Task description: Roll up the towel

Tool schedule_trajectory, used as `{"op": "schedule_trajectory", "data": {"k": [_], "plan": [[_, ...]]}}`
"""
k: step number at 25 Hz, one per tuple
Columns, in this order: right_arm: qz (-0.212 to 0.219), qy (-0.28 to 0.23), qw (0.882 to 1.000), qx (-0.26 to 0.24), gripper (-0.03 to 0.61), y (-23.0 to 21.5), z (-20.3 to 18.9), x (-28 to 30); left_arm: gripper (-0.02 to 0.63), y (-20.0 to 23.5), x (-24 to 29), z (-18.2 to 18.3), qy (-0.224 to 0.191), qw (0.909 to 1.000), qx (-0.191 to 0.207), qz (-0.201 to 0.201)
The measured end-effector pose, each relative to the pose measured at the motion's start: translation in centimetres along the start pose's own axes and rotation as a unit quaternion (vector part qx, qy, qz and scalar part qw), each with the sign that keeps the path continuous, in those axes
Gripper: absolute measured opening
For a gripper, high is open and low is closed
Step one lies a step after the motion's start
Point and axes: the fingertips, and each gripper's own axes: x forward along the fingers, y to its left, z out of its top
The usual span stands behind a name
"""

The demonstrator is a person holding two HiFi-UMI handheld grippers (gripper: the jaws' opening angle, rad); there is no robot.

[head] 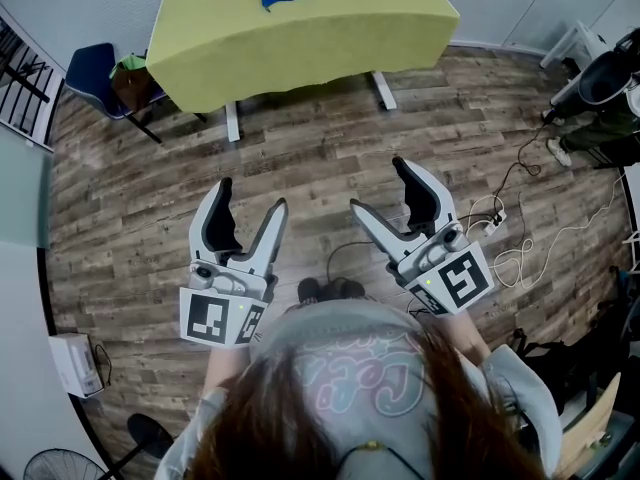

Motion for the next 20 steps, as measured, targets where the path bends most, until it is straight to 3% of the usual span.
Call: {"op": "schedule_trajectory", "data": {"k": [13,20], "plan": [[0.001,0.008,1.000,-0.001,0.310,2.9,-1.0,2.9,0.287,4.0,-1.7,-0.2,-0.006,0.9999,-0.006,-0.014],[-0.029,0.017,0.999,-0.017,0.310,4.7,-2.2,3.6,0.286,6.7,-2.4,-0.9,0.002,0.9993,0.004,-0.038]]}}
